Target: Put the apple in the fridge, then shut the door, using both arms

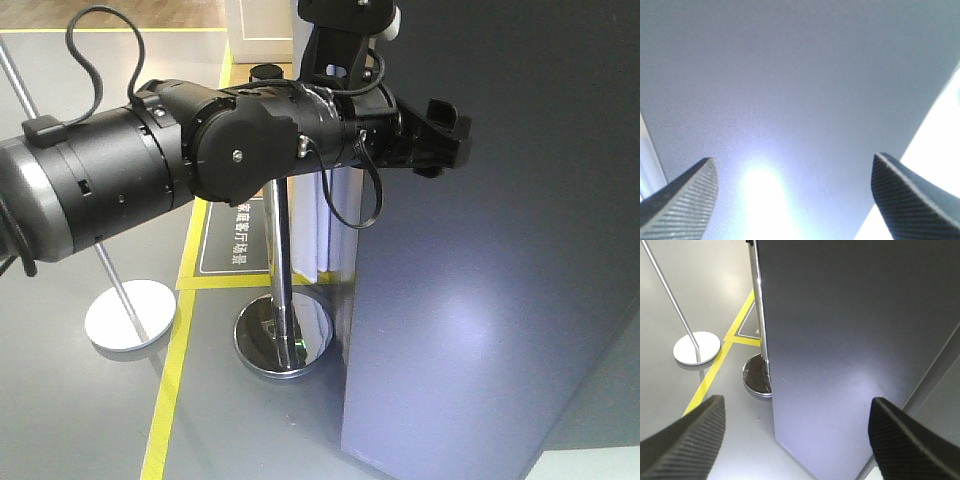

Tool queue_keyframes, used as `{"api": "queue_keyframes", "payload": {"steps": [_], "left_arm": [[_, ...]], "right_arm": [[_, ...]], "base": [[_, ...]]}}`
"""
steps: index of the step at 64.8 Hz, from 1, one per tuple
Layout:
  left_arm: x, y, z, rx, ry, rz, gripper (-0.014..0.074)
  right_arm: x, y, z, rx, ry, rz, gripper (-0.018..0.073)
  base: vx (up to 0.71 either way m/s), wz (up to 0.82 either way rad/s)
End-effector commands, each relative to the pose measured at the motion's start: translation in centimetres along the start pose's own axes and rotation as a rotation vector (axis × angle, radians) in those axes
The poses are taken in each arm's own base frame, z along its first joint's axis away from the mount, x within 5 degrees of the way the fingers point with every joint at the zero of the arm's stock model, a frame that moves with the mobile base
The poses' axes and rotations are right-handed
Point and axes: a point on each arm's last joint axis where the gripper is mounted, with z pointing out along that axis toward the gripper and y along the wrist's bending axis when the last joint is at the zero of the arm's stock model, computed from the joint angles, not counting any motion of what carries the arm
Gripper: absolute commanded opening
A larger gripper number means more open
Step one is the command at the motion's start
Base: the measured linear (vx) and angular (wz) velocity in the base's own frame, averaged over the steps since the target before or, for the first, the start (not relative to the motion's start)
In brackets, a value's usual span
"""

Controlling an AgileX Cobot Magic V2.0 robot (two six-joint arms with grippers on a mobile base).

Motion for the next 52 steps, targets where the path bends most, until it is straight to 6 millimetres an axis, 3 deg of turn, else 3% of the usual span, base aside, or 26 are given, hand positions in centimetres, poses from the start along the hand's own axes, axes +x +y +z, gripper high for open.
{"api": "queue_keyframes", "payload": {"steps": [1,52], "left_arm": [[-3.27,-1.26,-2.51,0.044,-0.148,-0.035,0.0594],[-3.19,-1.31,-2.46,0.044,-0.142,-0.03,0.0591]], "right_arm": [[-1.2,-0.08,-0.36,0.01,-0.084,-0.005,0.0561],[-1.21,-0.08,-0.36,0.011,-0.086,-0.005,0.0561]], "base": [[0.0,0.0],[0.0,0.0]]}}
